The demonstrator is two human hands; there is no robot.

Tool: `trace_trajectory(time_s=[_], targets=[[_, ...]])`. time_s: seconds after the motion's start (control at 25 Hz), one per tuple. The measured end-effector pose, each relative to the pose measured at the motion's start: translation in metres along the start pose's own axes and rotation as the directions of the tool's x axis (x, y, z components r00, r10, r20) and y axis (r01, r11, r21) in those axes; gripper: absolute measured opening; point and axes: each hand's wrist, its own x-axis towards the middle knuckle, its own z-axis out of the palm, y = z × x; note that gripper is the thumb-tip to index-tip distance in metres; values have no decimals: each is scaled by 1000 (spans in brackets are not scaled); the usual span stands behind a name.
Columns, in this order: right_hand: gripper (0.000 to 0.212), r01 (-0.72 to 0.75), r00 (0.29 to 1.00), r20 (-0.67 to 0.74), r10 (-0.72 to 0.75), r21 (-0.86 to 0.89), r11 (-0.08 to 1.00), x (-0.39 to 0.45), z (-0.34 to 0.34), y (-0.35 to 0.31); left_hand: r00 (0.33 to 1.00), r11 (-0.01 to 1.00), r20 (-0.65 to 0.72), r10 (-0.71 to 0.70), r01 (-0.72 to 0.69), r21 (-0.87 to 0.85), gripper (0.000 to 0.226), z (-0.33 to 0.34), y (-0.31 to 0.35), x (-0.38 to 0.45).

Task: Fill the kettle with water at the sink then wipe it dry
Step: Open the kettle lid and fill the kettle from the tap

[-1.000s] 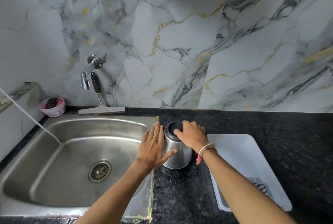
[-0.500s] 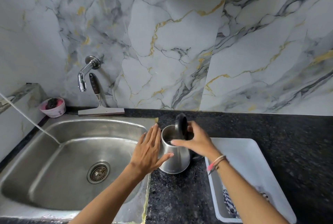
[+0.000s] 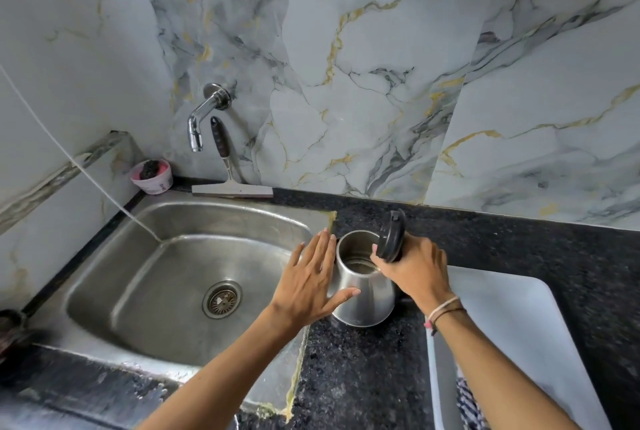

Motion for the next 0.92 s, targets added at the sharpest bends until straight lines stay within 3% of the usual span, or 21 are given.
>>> trace_trajectory(time_s=[0.24,0.6,0.92], targets=[[46,-38,996,-81,37,-2,999,1,15,-32,995,998,-75,64,-64,5,107,-3,-41,-5],[46,-18,982,-188,18,2,1000,63,88,-192,962,998,-267,55,-54,11,105,-18,-231,-7],[37,88,996,-4,-88,-6,996,111,161,-271,970,993,-223,-94,76,-89,100,5,-325,-12]])
